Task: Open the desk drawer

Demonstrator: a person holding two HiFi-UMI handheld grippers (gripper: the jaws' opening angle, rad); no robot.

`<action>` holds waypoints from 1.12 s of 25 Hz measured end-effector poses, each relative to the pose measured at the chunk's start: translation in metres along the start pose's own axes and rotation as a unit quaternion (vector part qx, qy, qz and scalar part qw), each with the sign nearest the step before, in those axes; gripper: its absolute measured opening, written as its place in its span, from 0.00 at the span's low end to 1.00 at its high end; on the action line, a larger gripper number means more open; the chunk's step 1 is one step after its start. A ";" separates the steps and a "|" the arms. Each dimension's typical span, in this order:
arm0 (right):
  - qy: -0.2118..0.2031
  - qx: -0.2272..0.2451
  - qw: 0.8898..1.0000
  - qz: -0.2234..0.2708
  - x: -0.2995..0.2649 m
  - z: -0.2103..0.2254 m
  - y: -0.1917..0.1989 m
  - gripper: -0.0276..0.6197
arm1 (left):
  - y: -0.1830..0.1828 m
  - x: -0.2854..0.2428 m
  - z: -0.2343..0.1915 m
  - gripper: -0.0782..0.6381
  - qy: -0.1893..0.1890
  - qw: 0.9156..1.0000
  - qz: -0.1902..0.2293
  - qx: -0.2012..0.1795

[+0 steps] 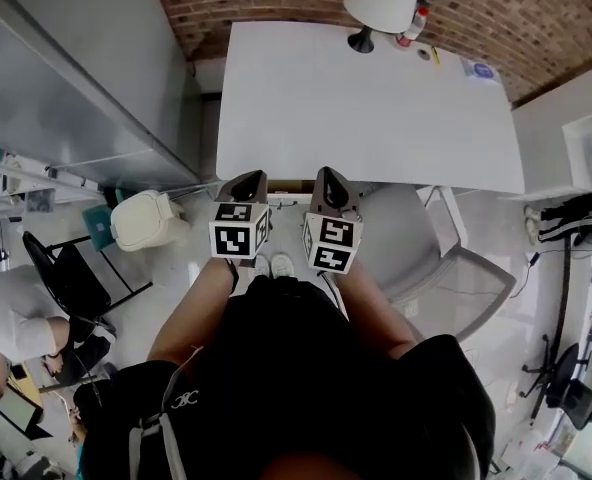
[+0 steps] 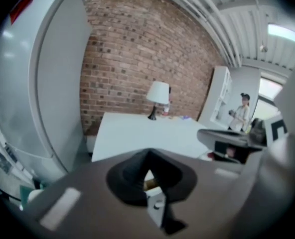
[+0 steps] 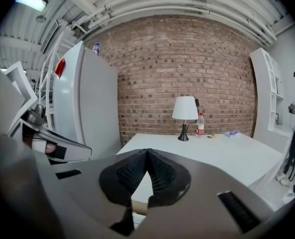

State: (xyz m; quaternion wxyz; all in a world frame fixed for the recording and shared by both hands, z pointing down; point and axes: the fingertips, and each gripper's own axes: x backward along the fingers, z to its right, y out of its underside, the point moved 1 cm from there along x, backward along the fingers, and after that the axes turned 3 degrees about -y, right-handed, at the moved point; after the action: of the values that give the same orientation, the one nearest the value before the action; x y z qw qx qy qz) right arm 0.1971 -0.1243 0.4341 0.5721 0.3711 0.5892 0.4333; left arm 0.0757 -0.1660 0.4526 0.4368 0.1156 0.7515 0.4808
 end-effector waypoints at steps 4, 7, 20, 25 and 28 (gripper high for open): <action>-0.013 -0.020 0.999 0.034 0.018 -0.001 -0.036 0.04 | -0.040 0.010 0.014 0.10 0.006 0.999 0.037 -0.029; -0.024 -0.026 0.998 0.044 0.024 0.004 -0.053 0.04 | -0.068 0.017 0.022 0.10 0.013 0.997 0.064 -0.038; 0.000 0.017 0.997 0.081 0.033 0.012 -0.083 0.04 | -0.100 0.025 0.032 0.10 0.025 0.993 0.098 -0.054; -0.004 0.018 0.997 0.080 0.034 0.013 -0.083 0.04 | -0.097 0.021 0.035 0.10 0.035 0.994 0.094 -0.044; -0.004 0.015 0.997 0.078 0.032 0.012 -0.082 0.04 | -0.095 0.020 0.033 0.10 0.036 0.994 0.091 -0.042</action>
State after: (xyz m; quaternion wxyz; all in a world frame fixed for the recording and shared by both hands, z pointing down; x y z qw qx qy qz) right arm 0.2118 -0.1218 0.3461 0.5334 0.4261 0.5626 0.4662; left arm 0.1125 -0.1823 0.3583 0.3681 0.1478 0.7322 0.5537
